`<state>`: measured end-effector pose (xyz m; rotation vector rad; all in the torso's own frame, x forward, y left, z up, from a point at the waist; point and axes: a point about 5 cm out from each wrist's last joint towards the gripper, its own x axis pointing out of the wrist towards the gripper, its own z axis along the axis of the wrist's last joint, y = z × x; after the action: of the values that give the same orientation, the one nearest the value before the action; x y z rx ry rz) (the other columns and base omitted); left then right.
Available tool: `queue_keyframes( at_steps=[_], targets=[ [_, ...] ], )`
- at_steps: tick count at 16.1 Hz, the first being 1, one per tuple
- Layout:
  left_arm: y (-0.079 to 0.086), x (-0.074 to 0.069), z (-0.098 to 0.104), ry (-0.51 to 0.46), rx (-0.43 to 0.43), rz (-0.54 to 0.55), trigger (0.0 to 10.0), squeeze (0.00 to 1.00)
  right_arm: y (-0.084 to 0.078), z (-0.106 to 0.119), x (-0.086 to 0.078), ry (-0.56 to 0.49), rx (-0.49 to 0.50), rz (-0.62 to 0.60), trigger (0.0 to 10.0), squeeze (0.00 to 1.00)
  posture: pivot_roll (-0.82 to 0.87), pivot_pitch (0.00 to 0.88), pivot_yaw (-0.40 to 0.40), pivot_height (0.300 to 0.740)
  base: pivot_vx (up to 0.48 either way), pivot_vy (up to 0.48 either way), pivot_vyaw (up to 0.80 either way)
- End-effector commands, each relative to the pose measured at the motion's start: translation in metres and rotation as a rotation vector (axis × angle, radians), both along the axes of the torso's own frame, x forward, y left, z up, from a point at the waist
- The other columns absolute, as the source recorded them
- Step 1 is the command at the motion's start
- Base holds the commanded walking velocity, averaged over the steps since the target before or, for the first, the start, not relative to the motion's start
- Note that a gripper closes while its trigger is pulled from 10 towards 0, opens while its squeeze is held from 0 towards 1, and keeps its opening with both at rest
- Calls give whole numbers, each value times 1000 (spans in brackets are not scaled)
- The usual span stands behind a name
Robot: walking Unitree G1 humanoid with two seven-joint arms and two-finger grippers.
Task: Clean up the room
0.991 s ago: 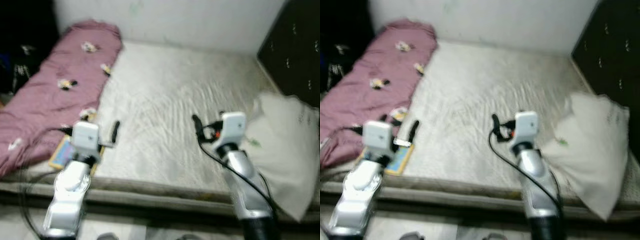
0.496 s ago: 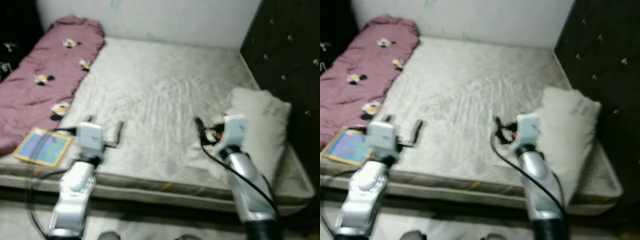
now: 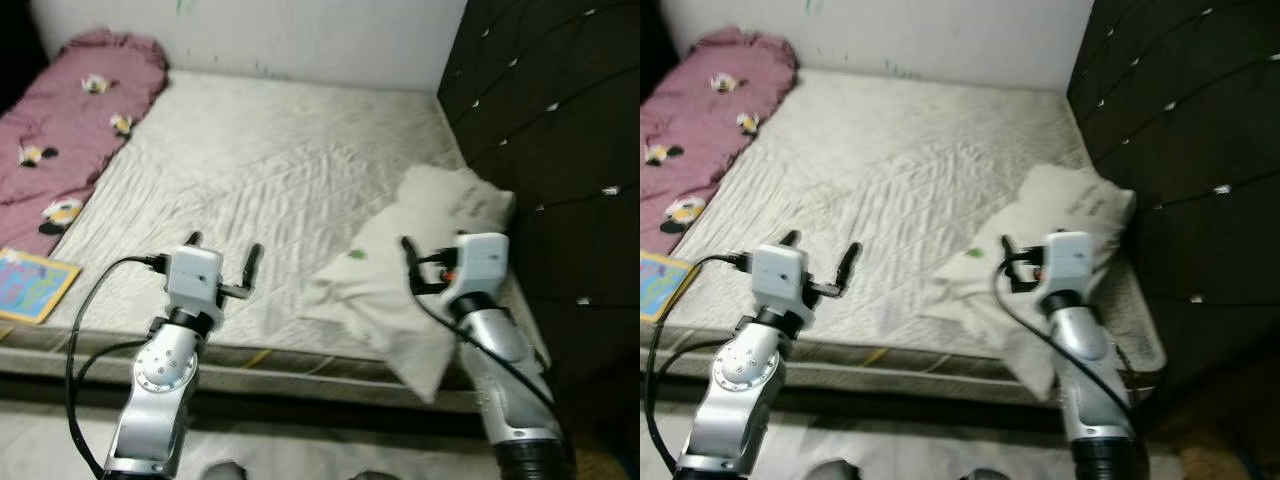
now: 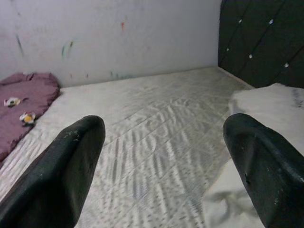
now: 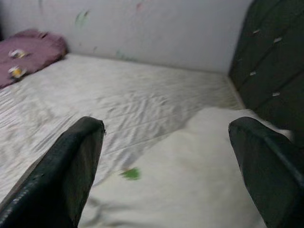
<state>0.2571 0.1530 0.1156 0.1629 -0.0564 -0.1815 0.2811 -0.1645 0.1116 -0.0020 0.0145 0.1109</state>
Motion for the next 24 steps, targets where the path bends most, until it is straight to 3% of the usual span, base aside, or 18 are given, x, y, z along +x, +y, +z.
queue_keyframes(
  at_steps=[1, 8, 13, 17, 19, 21, 24],
  targets=[
    [6, 2, 2, -8, 14, 14, 10000, 0, 6, 4, 2, -15, 12, 6, 10000, 0, -16, 0, -45, 740, 0, -364, 0],
    [5, 16, 9, -47, -1, 25, 10000, 0, 2, 8, 8, -32, 11, -8, 10000, 0, -13, 0, -61, 740, 0, -309, 0],
    [19, 9, 10, -54, 1, 65, 10000, 0, 16, 9, 14, -31, 41, 28, 10000, 0, 30, 0, -74, 740, 0, 0, 0],
    [22, 8, 8, -48, 1, 63, 10000, 0, 9, 10, 14, -44, 39, -16, 10000, 0, -10, 0, -67, 740, 0, 0, 0],
    [18, 12, 13, -54, -27, 54, 10000, 0, 5, 12, 15, -43, 40, -9, 10000, 0, 7, 0, -57, 740, 0, 0, 0],
    [11, 5, 14, -49, -38, -6, 10000, 0, 3, 2, 13, -12, 75, -40, 10000, 0, 15, 0, -45, 740, 0, 0, 0],
    [14, 3, 12, -40, -37, -5, 10000, 0, 15, -1, 4, 0, 89, -13, 10000, 0, 17, 0, -51, 740, 165, 0, -800]
  ],
)
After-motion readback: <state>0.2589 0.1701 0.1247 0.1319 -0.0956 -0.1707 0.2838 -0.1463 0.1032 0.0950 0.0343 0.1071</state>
